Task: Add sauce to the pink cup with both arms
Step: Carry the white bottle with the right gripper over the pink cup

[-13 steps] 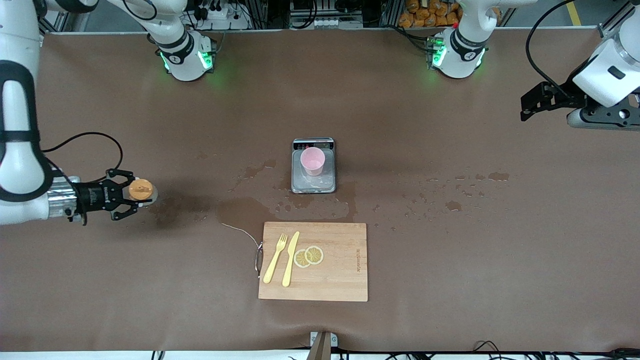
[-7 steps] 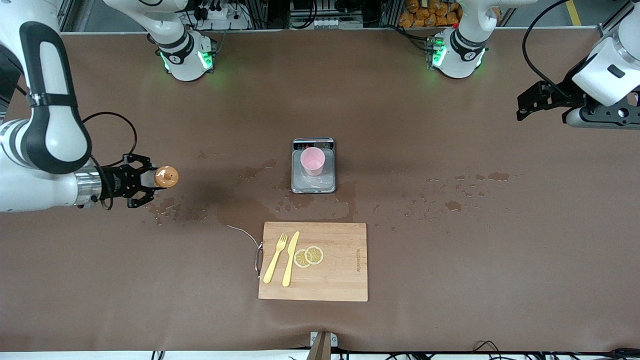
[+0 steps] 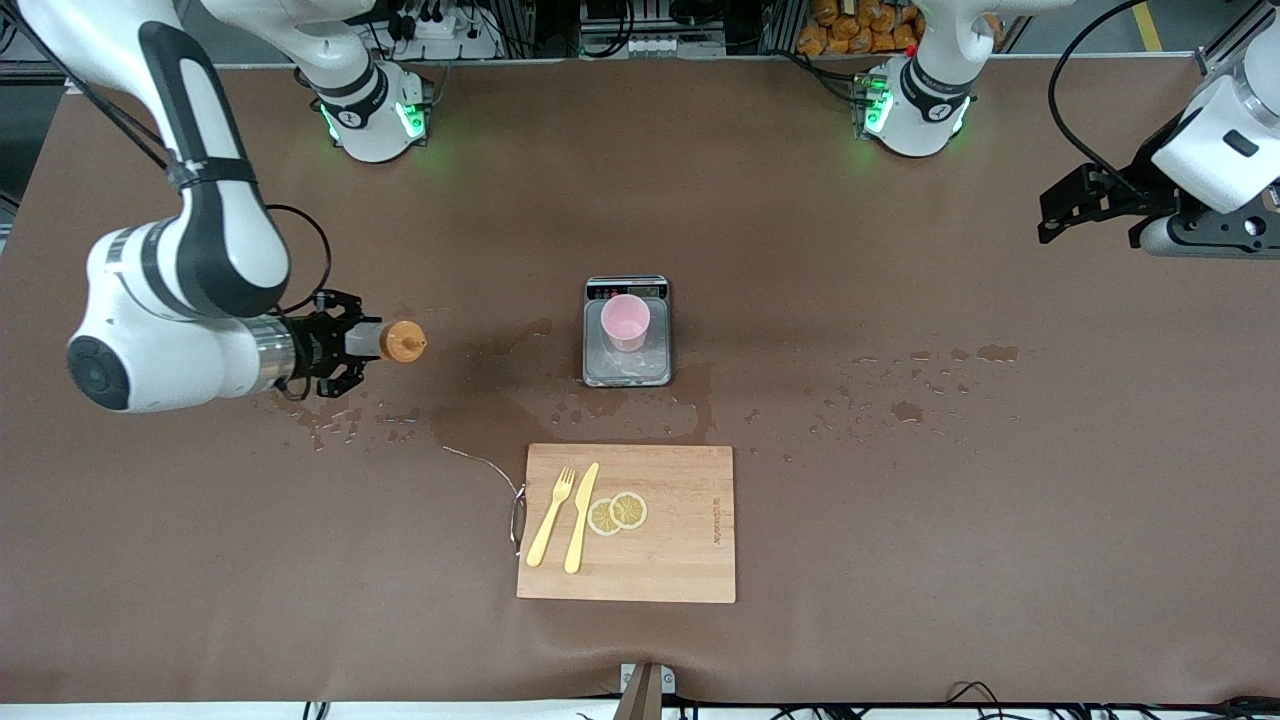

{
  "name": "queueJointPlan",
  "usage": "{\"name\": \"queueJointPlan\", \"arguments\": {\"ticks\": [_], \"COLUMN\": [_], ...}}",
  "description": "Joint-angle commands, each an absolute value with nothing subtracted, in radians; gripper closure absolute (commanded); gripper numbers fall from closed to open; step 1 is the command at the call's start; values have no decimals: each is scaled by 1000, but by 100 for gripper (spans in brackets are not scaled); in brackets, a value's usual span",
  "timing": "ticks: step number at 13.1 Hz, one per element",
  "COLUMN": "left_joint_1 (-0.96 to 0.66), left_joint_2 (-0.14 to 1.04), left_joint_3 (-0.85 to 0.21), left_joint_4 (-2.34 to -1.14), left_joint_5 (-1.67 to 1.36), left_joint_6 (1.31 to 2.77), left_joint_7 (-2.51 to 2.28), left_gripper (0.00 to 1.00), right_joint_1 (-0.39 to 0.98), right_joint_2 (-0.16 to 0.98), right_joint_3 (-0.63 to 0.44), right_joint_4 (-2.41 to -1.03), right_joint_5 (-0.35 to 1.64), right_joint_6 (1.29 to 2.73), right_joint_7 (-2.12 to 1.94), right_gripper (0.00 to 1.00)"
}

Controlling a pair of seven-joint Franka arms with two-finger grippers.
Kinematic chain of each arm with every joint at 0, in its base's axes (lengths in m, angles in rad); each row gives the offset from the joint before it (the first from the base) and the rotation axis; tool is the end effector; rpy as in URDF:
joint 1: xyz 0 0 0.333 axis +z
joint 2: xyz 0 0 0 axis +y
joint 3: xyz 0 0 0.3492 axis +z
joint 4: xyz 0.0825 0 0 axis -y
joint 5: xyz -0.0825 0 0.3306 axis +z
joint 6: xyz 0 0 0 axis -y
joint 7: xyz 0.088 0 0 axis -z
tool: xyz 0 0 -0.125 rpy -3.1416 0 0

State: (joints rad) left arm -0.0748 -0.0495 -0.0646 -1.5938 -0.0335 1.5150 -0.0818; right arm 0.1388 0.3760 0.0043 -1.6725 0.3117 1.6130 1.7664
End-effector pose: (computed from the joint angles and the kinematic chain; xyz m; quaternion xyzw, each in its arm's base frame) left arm 0.4724 -0.0716 0.6496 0.9993 -0.0294 -0.0163 0.0134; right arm 0.5552 0.1173 0.4036 0.6349 -0.7271 -0.2464 0.0871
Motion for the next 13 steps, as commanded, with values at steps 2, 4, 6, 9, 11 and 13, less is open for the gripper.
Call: {"name": "queueJointPlan", "arguments": {"ticks": [2, 4, 6, 9, 11, 13], "left_joint_1": [-72, -72, -74, -72, -75, -78], "left_joint_2": [-54, -52, -52, -52, -57, -58], "left_joint_3": [-67, -67, -67, -67, -69, -69], "left_joint_4": [-1586, -1586, -1588, -1589, -1589, -1591], "left_joint_5": [-54, -46, -45, -44, -44, -44], "left_joint_6": [1519, 1531, 1536, 1540, 1539, 1539], "left_joint_7": [-78, -78, -78, -78, -80, -81], "left_gripper": [0, 0, 0, 0, 0, 0], "right_joint_1": [241, 299, 337, 396, 437, 469], "right_joint_2": [331, 333, 333, 342, 345, 362], "right_joint_3": [-2, -2, -2, -2, -2, 0], "right_joint_4": [-1704, -1704, -1703, -1695, -1687, -1654], "right_joint_5": [191, 144, 126, 80, 69, 32], "right_joint_6": [1611, 1591, 1569, 1546, 1525, 1479], "right_joint_7": [1946, 2037, 2098, 2201, 2255, 2311], "right_gripper": [50, 52, 52, 53, 53, 53]}}
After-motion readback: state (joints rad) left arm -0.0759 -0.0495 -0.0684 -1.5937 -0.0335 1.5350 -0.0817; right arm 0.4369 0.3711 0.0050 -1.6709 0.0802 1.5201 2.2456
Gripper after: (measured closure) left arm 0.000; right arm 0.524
